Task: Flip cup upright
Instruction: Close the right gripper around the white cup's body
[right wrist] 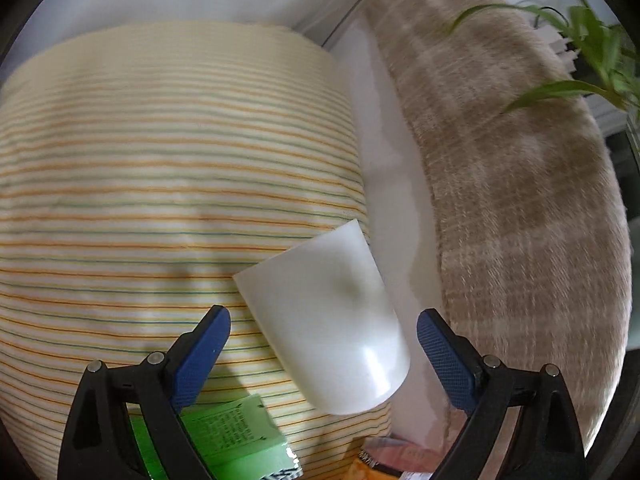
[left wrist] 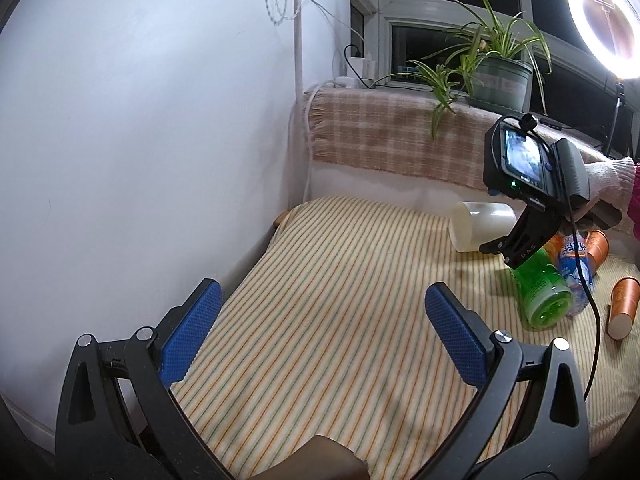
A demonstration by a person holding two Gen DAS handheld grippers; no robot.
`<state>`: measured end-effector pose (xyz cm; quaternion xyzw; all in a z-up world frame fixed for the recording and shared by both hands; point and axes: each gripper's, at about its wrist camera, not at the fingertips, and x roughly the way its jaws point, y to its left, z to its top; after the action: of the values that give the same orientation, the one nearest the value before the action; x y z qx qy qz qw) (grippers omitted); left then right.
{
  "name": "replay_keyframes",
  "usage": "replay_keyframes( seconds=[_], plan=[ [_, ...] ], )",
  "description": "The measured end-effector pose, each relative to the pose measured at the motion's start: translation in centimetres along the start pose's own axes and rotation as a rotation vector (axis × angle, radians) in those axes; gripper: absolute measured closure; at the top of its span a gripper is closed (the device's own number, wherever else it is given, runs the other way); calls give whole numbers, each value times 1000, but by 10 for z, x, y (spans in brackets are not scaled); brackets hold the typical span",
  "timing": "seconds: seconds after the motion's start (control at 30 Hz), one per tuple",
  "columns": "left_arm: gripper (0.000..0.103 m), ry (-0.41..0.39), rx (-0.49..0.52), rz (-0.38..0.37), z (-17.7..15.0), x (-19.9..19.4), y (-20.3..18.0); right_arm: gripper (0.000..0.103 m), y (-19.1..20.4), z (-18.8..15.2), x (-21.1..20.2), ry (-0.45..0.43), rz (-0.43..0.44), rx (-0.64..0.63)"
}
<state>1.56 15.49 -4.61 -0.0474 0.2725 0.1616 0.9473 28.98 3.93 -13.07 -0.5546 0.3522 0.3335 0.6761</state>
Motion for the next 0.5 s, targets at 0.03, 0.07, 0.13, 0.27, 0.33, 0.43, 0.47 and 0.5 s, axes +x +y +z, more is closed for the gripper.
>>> replay_keyframes(
  seconds=[0.03, 0.07, 0.13, 0.27, 0.33, 0.43, 0.47, 0.5],
  plan=[
    [0, 1, -3, 2, 0, 1, 1, 9, 0, 1, 4, 11, -6, -10],
    [0, 2, -7, 3, 0, 1, 2, 9, 0, 2, 7, 19, -10, -18],
    [0, 3, -13, 7, 1, 3, 4, 10, -1, 6, 15, 34, -13, -32],
    [0, 2, -16, 10, 1, 4, 5, 20, -2, 11, 27, 48, -1, -44],
    [0, 1, -17, 12, 1, 5, 6, 20, -2, 13, 31, 50, -4, -48],
    [0, 0, -18, 17, 1, 5, 8, 20, -3, 16, 33, 46, -1, -49],
    [0, 0, -19, 18, 1, 6, 9, 21, -3, 16, 34, 44, -1, -47],
    [0, 0, -20, 19, 1, 5, 9, 21, -6, 15, 31, 41, -3, -45]
  ],
)
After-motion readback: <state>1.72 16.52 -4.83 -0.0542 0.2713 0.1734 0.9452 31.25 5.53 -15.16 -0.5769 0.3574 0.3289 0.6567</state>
